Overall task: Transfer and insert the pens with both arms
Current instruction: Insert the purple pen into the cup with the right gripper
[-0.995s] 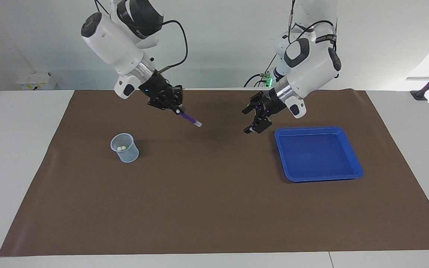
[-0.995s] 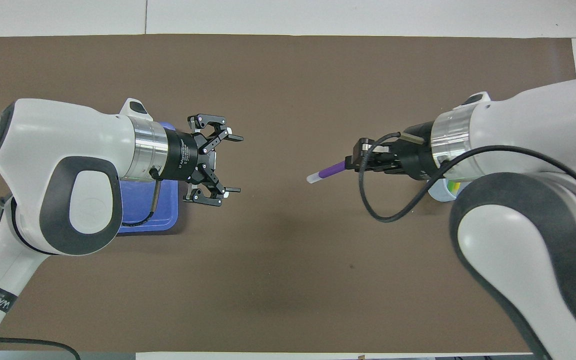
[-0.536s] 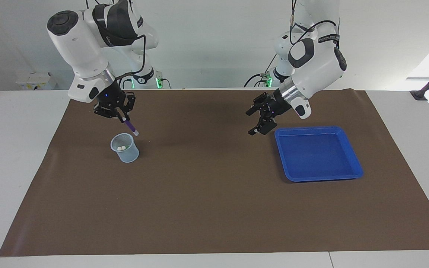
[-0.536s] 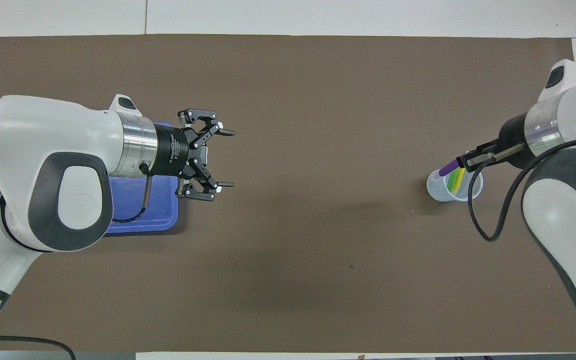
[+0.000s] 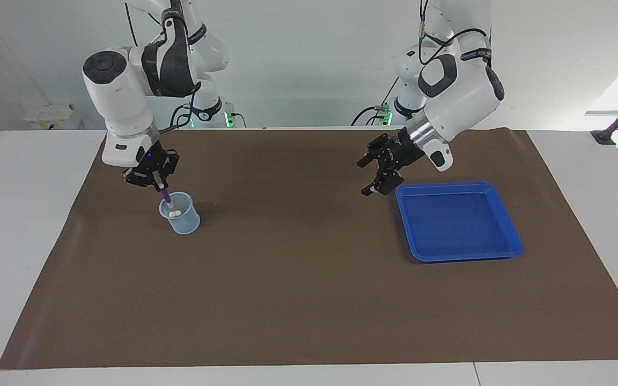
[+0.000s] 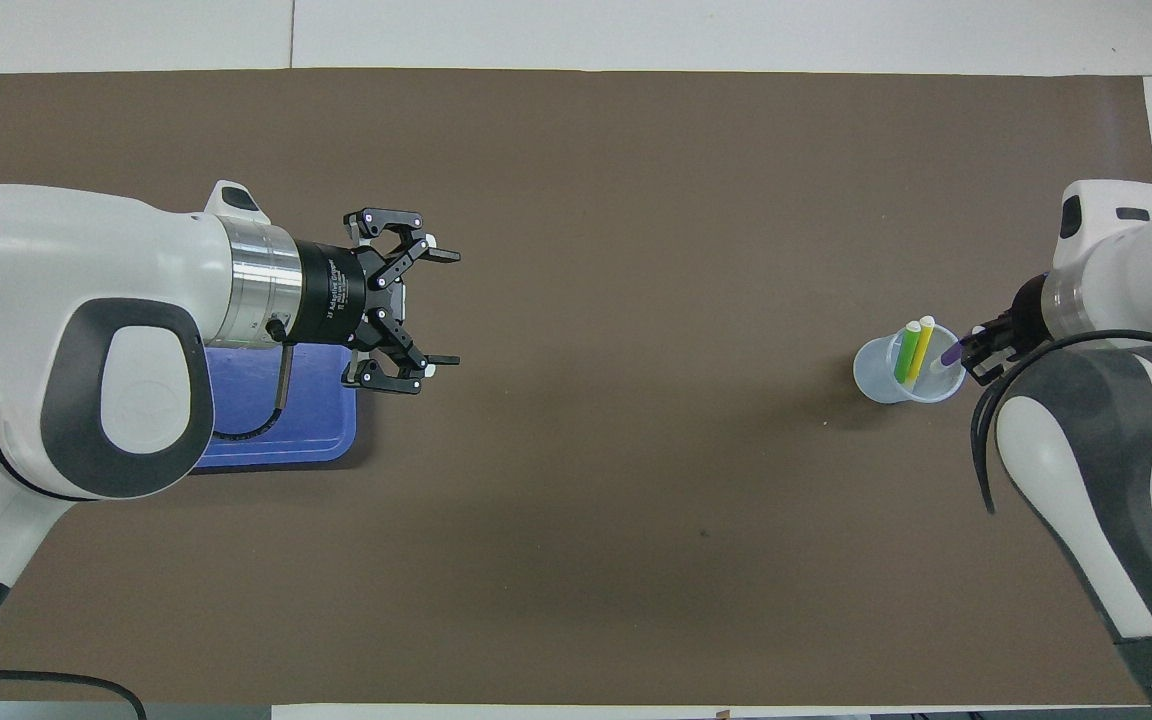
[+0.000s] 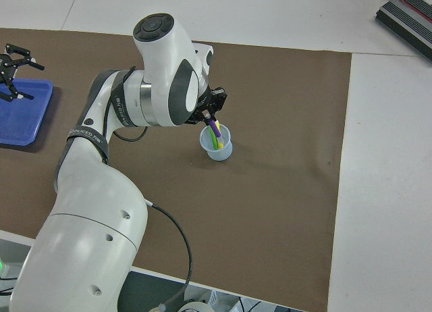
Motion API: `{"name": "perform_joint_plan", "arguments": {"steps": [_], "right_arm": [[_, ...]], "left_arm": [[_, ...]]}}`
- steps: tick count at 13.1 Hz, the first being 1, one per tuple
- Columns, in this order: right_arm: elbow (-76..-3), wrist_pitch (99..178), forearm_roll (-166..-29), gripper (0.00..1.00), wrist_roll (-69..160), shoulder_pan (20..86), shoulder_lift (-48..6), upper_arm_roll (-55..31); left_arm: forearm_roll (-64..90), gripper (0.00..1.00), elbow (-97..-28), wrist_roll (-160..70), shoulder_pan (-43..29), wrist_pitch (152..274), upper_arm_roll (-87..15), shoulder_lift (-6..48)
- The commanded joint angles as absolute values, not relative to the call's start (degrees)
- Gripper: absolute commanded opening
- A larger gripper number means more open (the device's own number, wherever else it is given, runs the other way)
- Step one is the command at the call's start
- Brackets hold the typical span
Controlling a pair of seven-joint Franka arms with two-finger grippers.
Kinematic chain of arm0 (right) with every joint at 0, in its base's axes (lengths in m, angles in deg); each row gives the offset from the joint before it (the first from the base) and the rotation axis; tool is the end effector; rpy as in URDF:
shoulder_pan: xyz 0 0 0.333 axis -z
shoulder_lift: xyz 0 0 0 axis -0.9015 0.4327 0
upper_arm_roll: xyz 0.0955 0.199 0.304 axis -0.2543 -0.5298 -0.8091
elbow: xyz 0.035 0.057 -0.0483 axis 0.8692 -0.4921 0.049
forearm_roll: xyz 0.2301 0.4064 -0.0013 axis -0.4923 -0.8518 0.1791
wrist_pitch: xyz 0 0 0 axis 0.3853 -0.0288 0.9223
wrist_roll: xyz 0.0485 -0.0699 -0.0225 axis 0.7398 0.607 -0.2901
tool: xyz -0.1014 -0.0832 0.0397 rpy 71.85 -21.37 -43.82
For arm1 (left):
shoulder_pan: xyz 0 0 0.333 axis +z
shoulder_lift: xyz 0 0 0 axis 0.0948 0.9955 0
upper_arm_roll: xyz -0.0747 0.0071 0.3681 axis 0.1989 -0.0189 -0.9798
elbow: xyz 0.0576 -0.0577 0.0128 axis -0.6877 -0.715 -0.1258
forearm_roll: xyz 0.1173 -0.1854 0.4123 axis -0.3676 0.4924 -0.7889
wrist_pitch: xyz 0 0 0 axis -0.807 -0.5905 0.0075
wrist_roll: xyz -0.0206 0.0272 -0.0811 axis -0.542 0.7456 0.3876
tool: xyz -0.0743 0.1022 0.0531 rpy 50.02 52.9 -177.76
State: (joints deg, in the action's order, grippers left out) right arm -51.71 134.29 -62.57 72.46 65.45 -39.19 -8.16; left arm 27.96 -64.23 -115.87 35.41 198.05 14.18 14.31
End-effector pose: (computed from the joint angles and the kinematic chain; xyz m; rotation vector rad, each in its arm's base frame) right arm 0.6053 0.0180 0.4730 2.9000 1.0140 -0.0230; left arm 0.6002 -0.2969 0.5070 1.9146 1.6912 -0.5831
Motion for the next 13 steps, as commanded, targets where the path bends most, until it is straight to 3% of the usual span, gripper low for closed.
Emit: {"name": "perform_joint_plan", "arguments": {"steps": [1, 7, 8, 9, 10, 13], "right_arm": [[-56.40, 137.93, -61.24, 0.00, 74.06, 65.77, -41.26, -8.92], [-60.98, 146.37, -61.07, 0.02, 78.72, 65.50, -41.00, -8.83], [-60.98, 146.21, -61.07, 0.12, 78.72, 65.41, -41.09, -8.92], [-60.98, 146.03, -61.07, 0.53, 78.72, 65.41, -41.09, -8.92], [-60.72, 145.77, -61.07, 1.00, 78.46, 65.50, -40.91, -8.92], [-56.09, 141.58, -61.33, 1.00, 78.37, 65.59, -41.08, -8.92]], "left_arm": [[28.80, 1.00, -64.77, -114.96, 34.80, 198.12, 12.41, 12.23], [18.89, 1.00, -63.72, -110.23, 12.86, 195.84, -12.69, 11.96], [16.17, 1.00, -63.63, -107.61, 9.34, 194.44, -17.61, 11.88], [13.53, 1.00, -63.45, -104.36, 6.17, 193.12, -21.31, 11.88], [10.20, 1.00, -63.02, -100.24, 3.53, 191.10, -25.09, 11.79], [2.97, 1.00, -61.44, -83.13, -3.07, 185.13, -35.46, 11.35]]}}
